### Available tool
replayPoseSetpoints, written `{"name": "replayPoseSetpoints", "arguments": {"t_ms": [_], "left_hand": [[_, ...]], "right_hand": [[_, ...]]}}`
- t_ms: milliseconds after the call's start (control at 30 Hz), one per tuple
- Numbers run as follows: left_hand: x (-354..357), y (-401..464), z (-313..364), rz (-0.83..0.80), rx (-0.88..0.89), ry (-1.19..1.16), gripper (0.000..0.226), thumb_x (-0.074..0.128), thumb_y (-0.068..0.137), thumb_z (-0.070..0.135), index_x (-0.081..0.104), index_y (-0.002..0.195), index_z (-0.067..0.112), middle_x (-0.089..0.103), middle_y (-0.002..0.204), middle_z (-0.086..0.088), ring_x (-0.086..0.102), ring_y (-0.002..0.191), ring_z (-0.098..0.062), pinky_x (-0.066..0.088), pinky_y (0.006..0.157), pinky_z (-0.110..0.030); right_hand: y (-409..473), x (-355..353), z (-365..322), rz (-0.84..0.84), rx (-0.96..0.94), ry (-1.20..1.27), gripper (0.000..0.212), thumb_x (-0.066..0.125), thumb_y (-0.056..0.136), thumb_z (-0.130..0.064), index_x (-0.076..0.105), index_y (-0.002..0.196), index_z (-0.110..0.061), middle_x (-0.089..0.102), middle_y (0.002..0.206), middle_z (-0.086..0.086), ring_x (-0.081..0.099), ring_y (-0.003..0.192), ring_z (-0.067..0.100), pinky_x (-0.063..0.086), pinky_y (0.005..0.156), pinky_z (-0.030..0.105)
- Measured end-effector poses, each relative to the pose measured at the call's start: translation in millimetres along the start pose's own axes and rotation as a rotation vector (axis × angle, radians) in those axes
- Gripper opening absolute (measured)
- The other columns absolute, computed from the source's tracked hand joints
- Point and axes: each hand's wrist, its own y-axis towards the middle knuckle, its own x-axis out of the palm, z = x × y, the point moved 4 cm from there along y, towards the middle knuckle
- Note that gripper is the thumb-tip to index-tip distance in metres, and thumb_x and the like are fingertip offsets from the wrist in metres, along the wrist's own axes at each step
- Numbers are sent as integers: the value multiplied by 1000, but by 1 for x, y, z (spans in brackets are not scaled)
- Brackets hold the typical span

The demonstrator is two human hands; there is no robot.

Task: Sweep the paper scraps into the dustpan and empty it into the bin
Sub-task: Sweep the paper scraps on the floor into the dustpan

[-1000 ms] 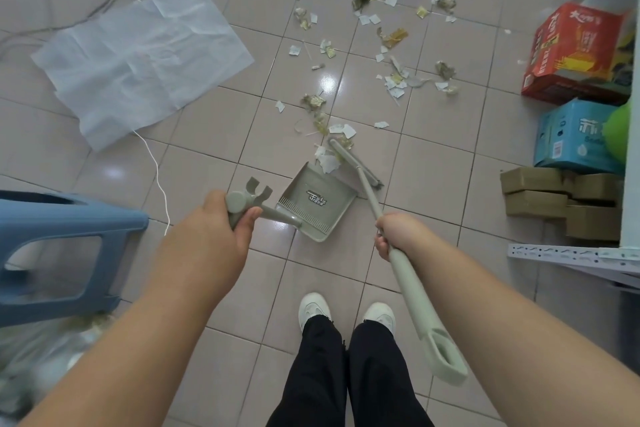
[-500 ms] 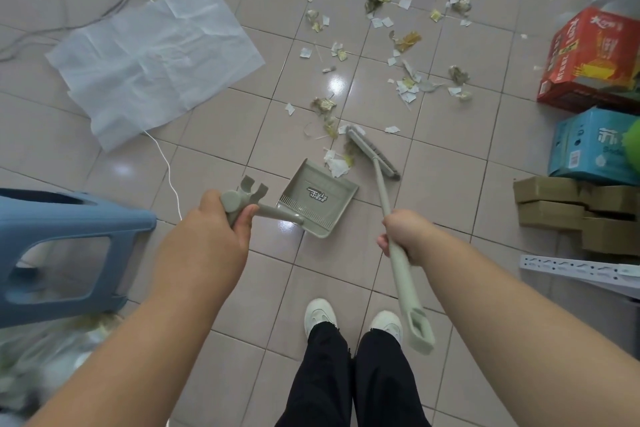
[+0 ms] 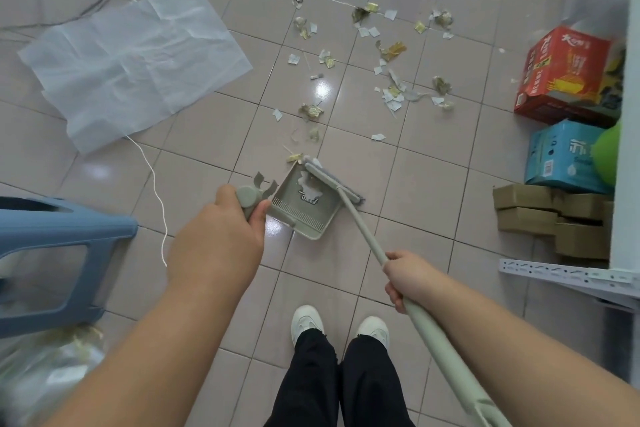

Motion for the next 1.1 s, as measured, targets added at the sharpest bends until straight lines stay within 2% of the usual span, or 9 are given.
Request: {"name": "replayPoseSetpoints", "arguments": {"t_ms": [267,367,433,500,567,700,800,933,1100], "left_hand": [[0,-5,-3,-12,-5,-1,36,33,92,51,34,89,16,45,68,-2,45,63,-30,38,57,-34],[1,-6,-4,-3,-2,7,37,32,92,52,35,89,15,49,71,-5,48,64,-31,40,57,-34],[1,-5,-5,6,3,9,38,32,91,52,36,90,15,52,72,-6,50,65,-32,43,58,-36],[2,-5,-6,6,1,4,38,32,91,53,36,91,15,53,73,-7,50,66,-32,43,58,-36],[2,-6,-7,-2,-8,-5,38,32,91,53,38,91,15,52,72,-5,51,66,-31,43,58,-35],[1,-10,-12,-31,-11,-42,35,35,92,51,36,89,17,45,65,0,48,63,-30,40,56,-34],[-2,-15,-19,-46,10,-81,33,37,91,51,38,88,18,42,64,3,47,64,-28,38,55,-34],[-14,-28,-33,-16,-19,-119,33,36,90,51,39,87,19,49,68,1,52,66,-28,44,57,-36],[-29,-34,-58,25,-53,-116,31,34,90,50,40,87,19,52,66,-2,54,63,-29,45,56,-37]], "right_hand": [[2,-16,-40,75,-177,-89,48,28,94,-4,42,137,-19,44,65,12,41,42,19,38,39,18],[30,-3,-55,49,-180,-146,43,31,95,-6,45,136,-12,44,65,10,45,37,16,37,32,13],[40,15,-56,23,-197,-240,42,34,94,-4,46,135,-5,45,65,8,46,43,18,37,29,14],[42,36,-45,21,-137,-244,45,28,95,1,45,136,-10,42,67,12,42,46,20,35,25,12],[28,49,-28,10,-70,-226,49,22,95,1,44,134,-17,40,68,12,39,44,19,35,27,13],[-5,26,-9,-79,-28,-93,45,25,94,-5,45,131,-21,41,61,9,35,27,12,34,34,9],[-25,-4,-14,-53,-64,-43,45,30,96,-7,42,136,-23,43,59,10,36,27,10,33,33,10],[-32,-10,-28,13,-203,-137,47,32,96,-10,38,142,-23,44,59,9,39,30,12,35,32,14],[-13,9,-65,40,-255,-152,43,28,95,-5,44,134,-16,43,66,11,41,44,18,37,32,12]]}}
